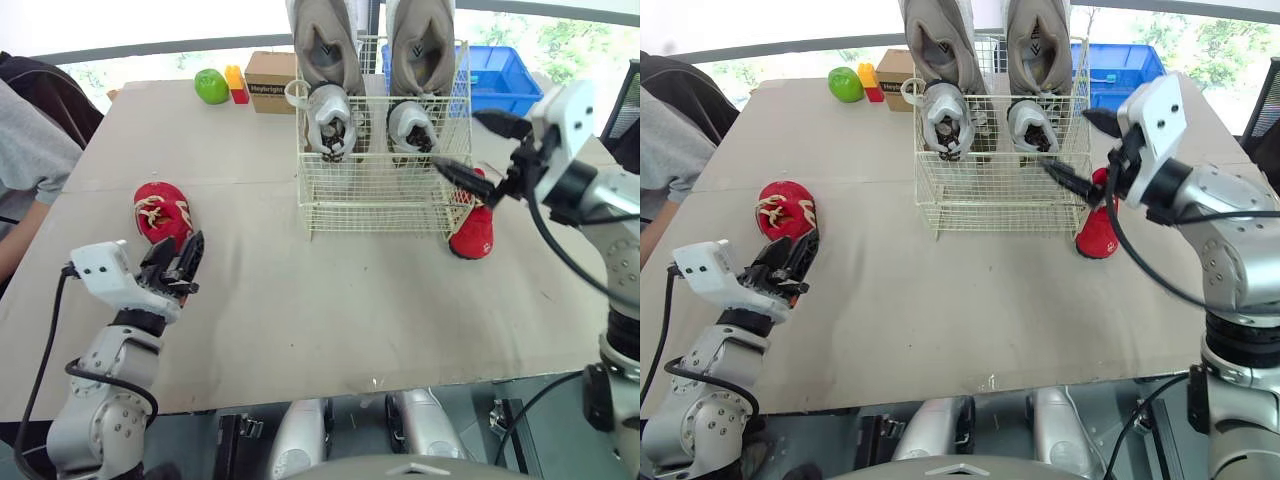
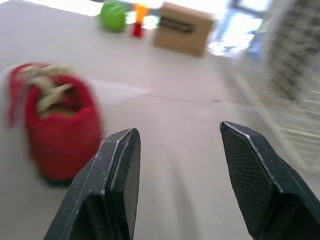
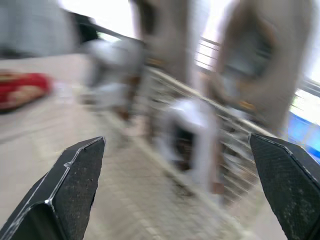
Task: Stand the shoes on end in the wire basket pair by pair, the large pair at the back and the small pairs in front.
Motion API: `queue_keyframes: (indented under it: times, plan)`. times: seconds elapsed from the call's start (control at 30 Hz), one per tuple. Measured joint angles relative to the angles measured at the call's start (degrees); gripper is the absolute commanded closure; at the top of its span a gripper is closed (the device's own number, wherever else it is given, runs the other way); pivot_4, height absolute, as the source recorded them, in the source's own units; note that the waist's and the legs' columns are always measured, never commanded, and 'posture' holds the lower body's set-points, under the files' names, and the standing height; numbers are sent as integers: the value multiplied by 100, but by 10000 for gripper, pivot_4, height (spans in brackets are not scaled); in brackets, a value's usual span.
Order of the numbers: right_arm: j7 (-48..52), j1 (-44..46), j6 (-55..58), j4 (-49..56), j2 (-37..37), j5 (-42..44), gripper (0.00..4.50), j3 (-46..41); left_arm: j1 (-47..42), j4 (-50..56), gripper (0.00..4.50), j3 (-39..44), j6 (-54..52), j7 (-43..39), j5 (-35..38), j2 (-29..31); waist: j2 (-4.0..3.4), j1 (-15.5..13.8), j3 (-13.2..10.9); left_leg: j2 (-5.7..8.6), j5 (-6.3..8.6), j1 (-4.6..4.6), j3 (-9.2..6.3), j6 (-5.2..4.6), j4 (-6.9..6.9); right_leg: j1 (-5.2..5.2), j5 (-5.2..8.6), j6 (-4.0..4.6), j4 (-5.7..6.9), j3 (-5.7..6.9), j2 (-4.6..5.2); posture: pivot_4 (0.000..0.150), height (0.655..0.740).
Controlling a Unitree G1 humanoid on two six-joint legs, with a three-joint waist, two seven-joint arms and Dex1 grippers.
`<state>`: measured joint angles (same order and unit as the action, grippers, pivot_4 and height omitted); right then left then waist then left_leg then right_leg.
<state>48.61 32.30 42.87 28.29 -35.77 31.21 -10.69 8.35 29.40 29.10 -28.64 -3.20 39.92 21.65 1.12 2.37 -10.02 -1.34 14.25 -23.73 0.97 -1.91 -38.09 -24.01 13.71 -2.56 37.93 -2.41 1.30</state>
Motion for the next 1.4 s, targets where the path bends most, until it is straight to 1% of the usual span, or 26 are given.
queue_keyframes:
  times: [0.07, 0.17, 0.27, 0.37, 0.43, 0.47, 0.5, 0.63, 0.73, 0.87, 1.03, 1.17, 1.23, 1.27, 1.33, 1.4]
  plan:
    - [342, -165, -85, 288, -30, 360, 476, 57, -59, -14, 17007, 83, -206, 383, -197, 36, 2, -4, 0, -1, 0, -1, -2, 0, -1, 0, 0, 0, 1, 1, -2, 1500, 7400]
    - [373, -229, -215, 554, 164, 627, 476, 322, -337, -194, 17007, 136, -485, 706, -511, 306, 5, -21, 1, 0, 0, -3, -3, 1, -13, 2, 0, 1, 2, 2, -6, 1500, 7400]
    - [309, -242, -316, 671, 323, 802, 476, 552, -775, -498, 17007, 130, -583, 727, -885, 704, 8, -51, 1, 4, -1, -4, 1, 2, -23, 7, 0, 2, -1, 0, 0, 1500, 7400]
    - [241, -251, -333, 676, 315, 935, 476, 589, -1123, -829, 17007, -32, -599, 637, -1082, 773, 9, -91, 2, 13, 0, -4, 6, 1, -23, 9, 0, 1, -4, 1, 20, 1500, 7400]
    - [225, -263, -416, 672, 298, 928, 0, 668, -1316, -1226, 22126, -323, -646, 529, -1188, 762, 12, -146, 1, 12, 0, -6, 5, 1, -22, 8, 0, 1, -4, 2, 21, 1500, 7400]
    - [223, -288, -462, 670, 236, 897, 0, 689, -1426, -1319, 22752, -399, -605, 428, -1256, 751, 13, -164, 4, 11, 0, -2, 3, 2, -19, 8, 0, 1, -2, 5, 47, 1500, 7400]
    - [223, -290, -476, 667, 220, 881, 0, 715, -1456, -1364, 28504, -439, -567, 371, -1281, 732, 11, -172, 5, 11, 0, -2, 1, 2, -18, 8, 0, 2, -2, 7, 48, 1500, 7400]
    - [201, -325, -562, 667, 104, 813, 0, 781, -1498, -1393, 28504, -502, -254, 83, -1275, 417, 12, -195, 6, 12, -1, -2, -2, 3, -21, 12, 0, 3, -1, 10, 55, 1500, 7400]
    - [94, -329, -583, 655, 62, 720, 0, 820, -1384, -1249, 19569, -504, -186, -75, -1271, 356, 14, -179, 6, 12, -1, -4, -1, 2, -21, 12, 0, 3, -3, 8, 57, 1500, 7400]
    - [-7, -329, -618, 649, 66, 697, 0, 900, -1359, -1176, 809, -501, -157, 62, -1419, 220, 15, -178, 6, 12, 0, -6, -5, 2, -20, 12, -1, 3, -3, 10, 57, 1500, 7400]
    - [-38, -327, -699, 581, 66, 686, 0, 996, -1384, -969, 297, -644, -168, 336, -1751, 106, 17, -178, 6, 13, 0, -6, -3, 2, -20, 12, -1, 2, -3, 9, 57, 1500, 7400]
    - [-37, -326, -768, 469, 56, 591, 0, 1003, -1387, -1245, 297, -727, -137, 689, -2178, -195, 18, -178, 6, 14, 0, -6, -4, 2, -21, 12, -1, 2, -3, 11, 56, 1500, 7400]
    - [-41, -326, -804, 469, 54, 564, 0, 1003, -1388, -1401, 5398, -733, -47, 768, -2298, -349, 20, -177, 5, 13, 0, -7, -6, 2, -21, 12, -1, 2, -3, 14, 54, 1500, 7400]
    - [-44, -326, -811, 470, 53, 556, 0, 1003, -1390, -1436, 8761, -732, -5, 795, -2310, -394, 20, -177, 5, 14, 0, -6, -6, 2, -21, 12, -1, 1, -3, 13, 54, 1500, 7400]
    - [-50, -326, -814, 474, 53, 543, 0, 1003, -1406, -1443, 17967, -733, 68, 833, -2354, -508, 21, -177, 5, 13, 0, -6, -5, 2, -21, 12, -2, 1, -2, 12, 55, 1500, 7400]
    - [-50, -327, -816, 489, 38, 529, 0, 1003, -1405, -1443, 28331, -727, 115, 864, -2440, -519, 21, -168, 6, 13, 0, -5, -5, 2, -21, 12, -2, 1, -1, 12, 54, 1500, 7400]
